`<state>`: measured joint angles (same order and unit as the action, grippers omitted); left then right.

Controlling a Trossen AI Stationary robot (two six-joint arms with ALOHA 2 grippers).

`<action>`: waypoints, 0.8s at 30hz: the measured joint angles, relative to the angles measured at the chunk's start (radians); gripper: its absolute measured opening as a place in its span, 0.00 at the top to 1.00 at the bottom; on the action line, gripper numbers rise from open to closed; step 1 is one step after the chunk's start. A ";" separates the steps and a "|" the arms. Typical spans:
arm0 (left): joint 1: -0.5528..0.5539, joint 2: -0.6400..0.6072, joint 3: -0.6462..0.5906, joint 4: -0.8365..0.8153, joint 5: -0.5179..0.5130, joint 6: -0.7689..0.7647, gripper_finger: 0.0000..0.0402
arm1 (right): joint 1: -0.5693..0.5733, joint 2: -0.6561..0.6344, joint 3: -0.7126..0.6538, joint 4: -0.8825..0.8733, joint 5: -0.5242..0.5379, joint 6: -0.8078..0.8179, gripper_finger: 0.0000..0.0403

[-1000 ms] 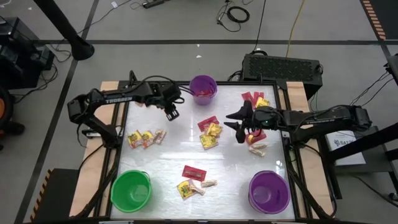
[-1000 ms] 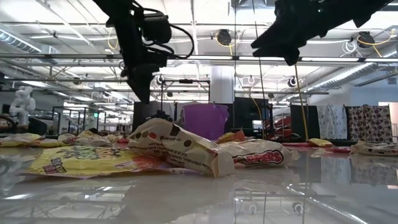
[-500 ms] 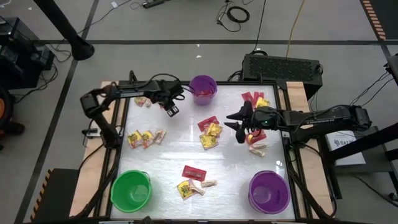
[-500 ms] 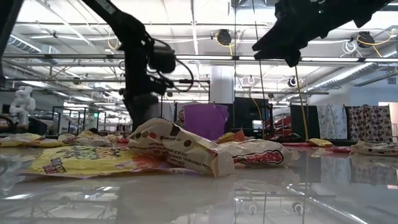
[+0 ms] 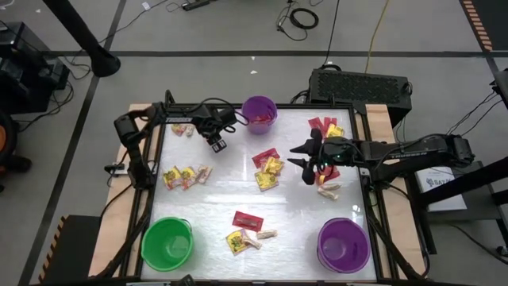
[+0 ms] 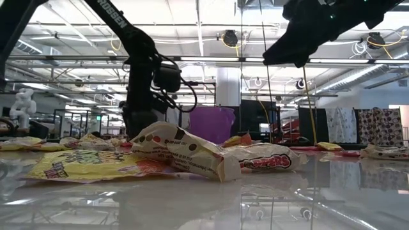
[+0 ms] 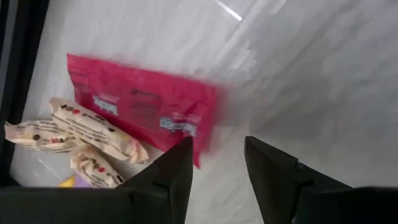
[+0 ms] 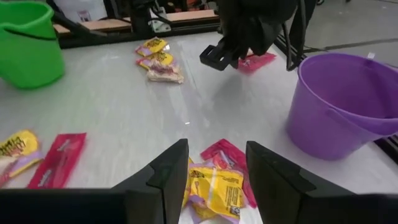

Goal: Sort candy by brand, put in halloween buckets
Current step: Put the red candy into the top purple bucket

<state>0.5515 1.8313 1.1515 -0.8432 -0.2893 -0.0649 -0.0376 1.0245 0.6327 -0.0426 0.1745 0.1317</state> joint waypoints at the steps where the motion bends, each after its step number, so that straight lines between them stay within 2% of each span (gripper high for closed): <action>1: 0.008 0.000 0.000 -0.004 0.000 0.007 0.62 | 0.000 0.000 0.000 -0.003 0.000 -0.006 0.61; 13: 0.095 0.000 0.000 0.011 0.052 0.021 0.62 | 0.000 0.000 0.000 -0.055 -0.024 -0.070 0.61; 17: 0.105 0.000 0.000 0.012 0.060 0.022 0.62 | 0.000 0.000 0.000 -0.048 -0.024 -0.101 0.61; 24: 0.105 0.041 0.003 0.031 0.131 0.019 0.64 | 0.000 0.000 0.000 -0.039 -0.024 -0.126 0.61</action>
<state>0.6567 1.8727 1.1546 -0.8127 -0.1584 -0.0459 -0.0376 1.0245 0.6327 -0.0818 0.1505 0.0052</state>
